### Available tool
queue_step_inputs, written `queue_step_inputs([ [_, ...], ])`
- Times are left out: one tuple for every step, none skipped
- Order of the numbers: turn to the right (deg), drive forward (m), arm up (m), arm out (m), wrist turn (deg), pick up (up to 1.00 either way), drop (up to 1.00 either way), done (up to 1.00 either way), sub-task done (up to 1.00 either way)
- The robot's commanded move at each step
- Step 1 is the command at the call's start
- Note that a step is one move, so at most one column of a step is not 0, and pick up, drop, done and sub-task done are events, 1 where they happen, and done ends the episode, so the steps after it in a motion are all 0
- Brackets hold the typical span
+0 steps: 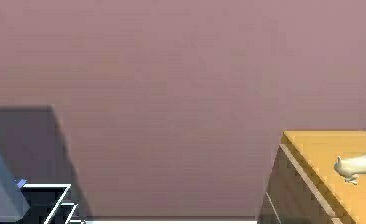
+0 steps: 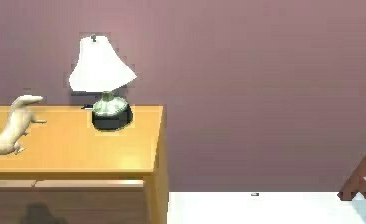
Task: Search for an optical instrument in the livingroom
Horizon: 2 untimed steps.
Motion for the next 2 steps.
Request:
queue_step_inputs([
  [-45.0, 0.0, 0.0, 0.0, 0.0, 0.0, 0.0, 0.0, 0.0],
  [-45.0, 0.0, 0.0, 0.0, 0.0, 0.0, 0.0, 0.0, 0.0],
])
